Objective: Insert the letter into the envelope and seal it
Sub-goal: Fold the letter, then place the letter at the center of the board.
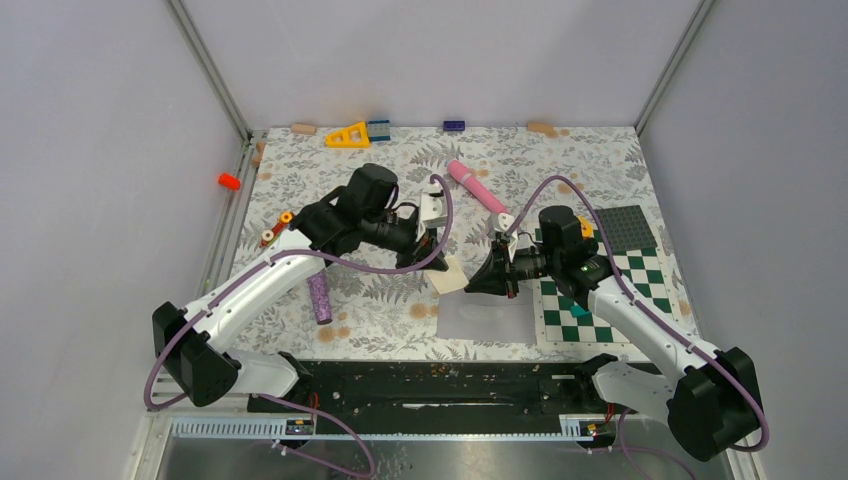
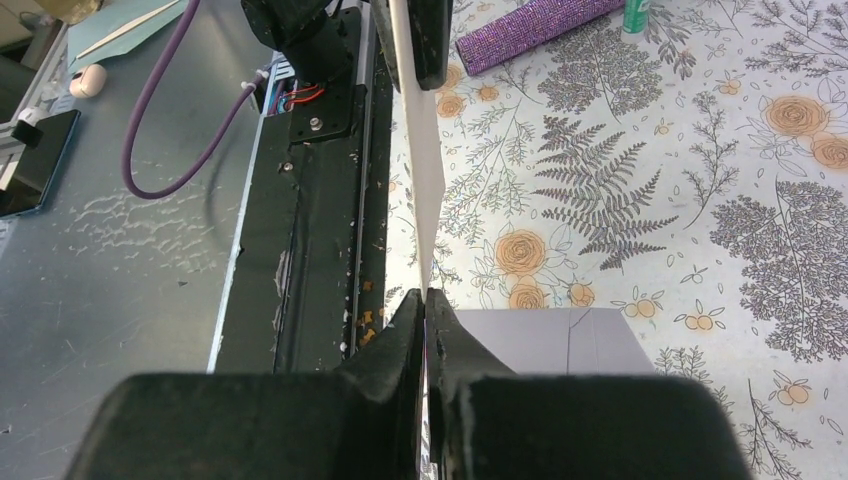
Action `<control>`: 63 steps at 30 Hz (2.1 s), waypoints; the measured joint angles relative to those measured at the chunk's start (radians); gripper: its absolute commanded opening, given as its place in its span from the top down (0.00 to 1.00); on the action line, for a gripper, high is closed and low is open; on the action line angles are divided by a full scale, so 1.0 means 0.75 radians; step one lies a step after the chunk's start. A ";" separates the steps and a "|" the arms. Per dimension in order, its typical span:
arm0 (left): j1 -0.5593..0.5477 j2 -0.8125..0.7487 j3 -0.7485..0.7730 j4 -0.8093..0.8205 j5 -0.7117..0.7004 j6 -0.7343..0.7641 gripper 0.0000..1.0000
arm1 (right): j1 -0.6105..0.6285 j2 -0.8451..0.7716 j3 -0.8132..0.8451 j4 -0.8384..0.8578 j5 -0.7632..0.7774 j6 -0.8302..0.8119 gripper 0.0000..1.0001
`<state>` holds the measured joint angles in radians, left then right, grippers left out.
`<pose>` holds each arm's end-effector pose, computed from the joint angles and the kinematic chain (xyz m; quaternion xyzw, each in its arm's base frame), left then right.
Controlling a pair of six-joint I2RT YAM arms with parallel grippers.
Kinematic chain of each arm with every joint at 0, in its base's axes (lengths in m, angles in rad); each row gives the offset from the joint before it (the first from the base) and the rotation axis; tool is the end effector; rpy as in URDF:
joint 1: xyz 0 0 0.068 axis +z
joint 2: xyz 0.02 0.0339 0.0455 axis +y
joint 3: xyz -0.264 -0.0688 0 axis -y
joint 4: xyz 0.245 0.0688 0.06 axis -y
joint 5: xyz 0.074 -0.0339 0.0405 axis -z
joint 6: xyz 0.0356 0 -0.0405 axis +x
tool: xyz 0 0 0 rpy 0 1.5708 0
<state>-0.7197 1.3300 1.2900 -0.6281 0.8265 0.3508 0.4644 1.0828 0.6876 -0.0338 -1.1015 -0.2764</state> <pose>0.1943 -0.2051 0.3593 0.5710 0.6195 -0.4285 0.3264 0.1891 0.1302 0.2703 -0.5232 0.5660 0.4816 0.4171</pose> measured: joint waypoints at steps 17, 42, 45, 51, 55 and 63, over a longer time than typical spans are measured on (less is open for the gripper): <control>0.002 -0.003 0.000 0.013 0.009 -0.005 1.00 | 0.000 -0.061 0.002 -0.058 0.062 -0.036 0.13; -0.056 0.068 -0.001 0.066 0.006 -0.019 0.59 | 0.000 -0.026 -0.019 0.301 0.020 0.315 1.00; -0.056 0.068 -0.001 0.069 0.005 -0.016 0.47 | 0.000 -0.026 -0.019 0.286 0.023 0.293 1.00; -0.031 0.051 -0.001 0.070 0.006 -0.019 0.04 | -0.016 -0.026 -0.018 0.225 0.049 0.258 1.00; 0.026 -0.005 -0.011 0.078 0.001 -0.030 0.01 | -0.078 -0.025 0.007 0.140 0.070 0.244 1.00; 0.225 -0.158 -0.056 0.124 -0.004 -0.035 0.01 | -0.303 0.037 0.228 -0.236 0.245 0.128 1.00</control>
<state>-0.5510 1.2114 1.2476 -0.5350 0.8234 0.3248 0.2375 1.1107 0.8585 -0.2108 -0.9176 -0.1806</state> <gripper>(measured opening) 0.985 0.022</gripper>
